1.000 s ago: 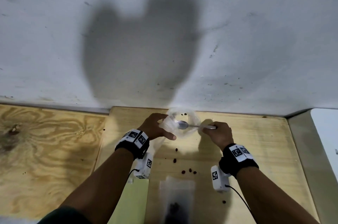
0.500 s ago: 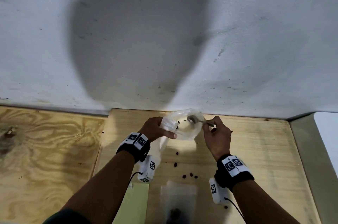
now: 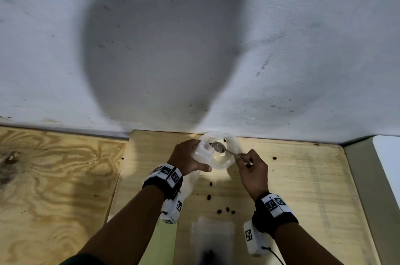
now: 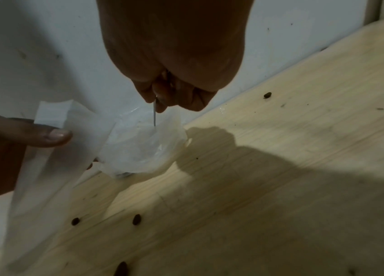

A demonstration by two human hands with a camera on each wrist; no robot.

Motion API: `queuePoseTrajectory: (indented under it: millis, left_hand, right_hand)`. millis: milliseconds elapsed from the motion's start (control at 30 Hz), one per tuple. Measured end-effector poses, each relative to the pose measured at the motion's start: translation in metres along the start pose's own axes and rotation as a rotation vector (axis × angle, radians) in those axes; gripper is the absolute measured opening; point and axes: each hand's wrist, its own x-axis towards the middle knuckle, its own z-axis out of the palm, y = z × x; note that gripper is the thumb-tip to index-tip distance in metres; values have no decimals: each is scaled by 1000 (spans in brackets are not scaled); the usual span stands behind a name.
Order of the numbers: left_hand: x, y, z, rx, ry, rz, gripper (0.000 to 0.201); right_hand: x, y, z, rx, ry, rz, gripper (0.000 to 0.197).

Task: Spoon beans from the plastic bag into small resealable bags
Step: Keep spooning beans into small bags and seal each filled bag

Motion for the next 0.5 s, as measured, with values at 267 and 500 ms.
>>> queuePoseTrajectory:
  millis: [267,500]
  left_hand:
    - [-4,2,22,-174,51,-5,97]
    - [-2,5,21,-244,8,-41,81]
  right_hand:
    - [-12,-5,21,114,-21,210,38]
    - [-15,-12,44,396,3,564,38]
